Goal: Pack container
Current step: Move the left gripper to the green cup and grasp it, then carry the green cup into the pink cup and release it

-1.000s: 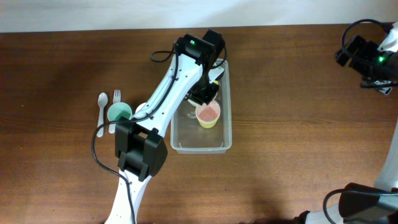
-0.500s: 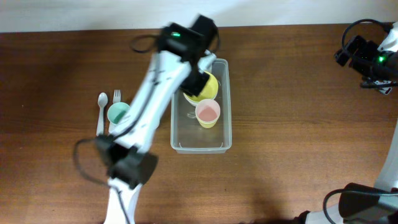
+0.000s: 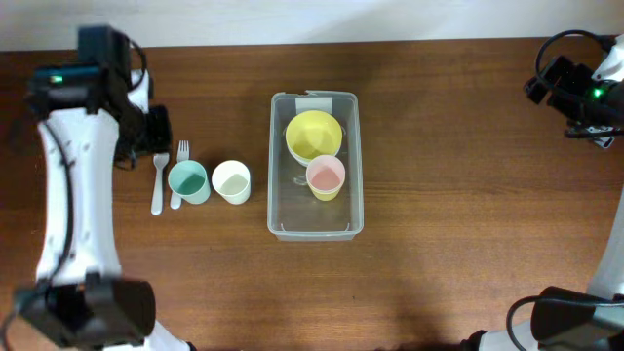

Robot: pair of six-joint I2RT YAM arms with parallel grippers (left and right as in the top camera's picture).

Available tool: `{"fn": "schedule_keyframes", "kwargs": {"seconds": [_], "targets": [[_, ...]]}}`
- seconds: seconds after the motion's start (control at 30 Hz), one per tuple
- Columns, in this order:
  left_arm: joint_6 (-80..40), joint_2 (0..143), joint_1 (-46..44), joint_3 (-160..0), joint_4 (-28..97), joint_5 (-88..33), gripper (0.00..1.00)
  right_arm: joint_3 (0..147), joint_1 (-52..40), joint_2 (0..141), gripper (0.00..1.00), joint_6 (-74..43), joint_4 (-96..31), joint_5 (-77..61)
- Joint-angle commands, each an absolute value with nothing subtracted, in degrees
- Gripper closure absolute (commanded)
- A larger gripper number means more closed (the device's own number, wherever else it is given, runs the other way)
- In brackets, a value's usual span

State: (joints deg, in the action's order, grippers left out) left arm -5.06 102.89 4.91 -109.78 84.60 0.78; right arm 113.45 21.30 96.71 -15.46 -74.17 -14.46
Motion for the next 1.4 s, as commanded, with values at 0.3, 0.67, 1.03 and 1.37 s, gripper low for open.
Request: {"fn": "schedule_keyframes", "kwargs": {"seconds": [0.3, 0.67, 1.03, 1.37], "targets": [[-3.68, 109.8, 8.95, -88.33, 68.69, -5.74, 0.46, 113.91, 21.45, 96.79, 0.01, -15.75, -74.13, -14.57], [-4.51, 113.27, 10.04, -87.02, 62.5, -5.13, 0.68, 113.91, 21.45, 96.79, 0.01, -15.73, -74.13, -14.57], [-4.54, 113.25, 10.04, -87.05, 61.19, -5.19, 0.99, 113.91, 21.45, 96.79, 0.01, -15.73, -74.13, -14.57], [-4.45, 110.19, 10.39, -112.64, 77.25, -5.17, 0.99, 113.91, 21.45, 96.79, 0.01, -15.75, -74.13, -14.57]]}}
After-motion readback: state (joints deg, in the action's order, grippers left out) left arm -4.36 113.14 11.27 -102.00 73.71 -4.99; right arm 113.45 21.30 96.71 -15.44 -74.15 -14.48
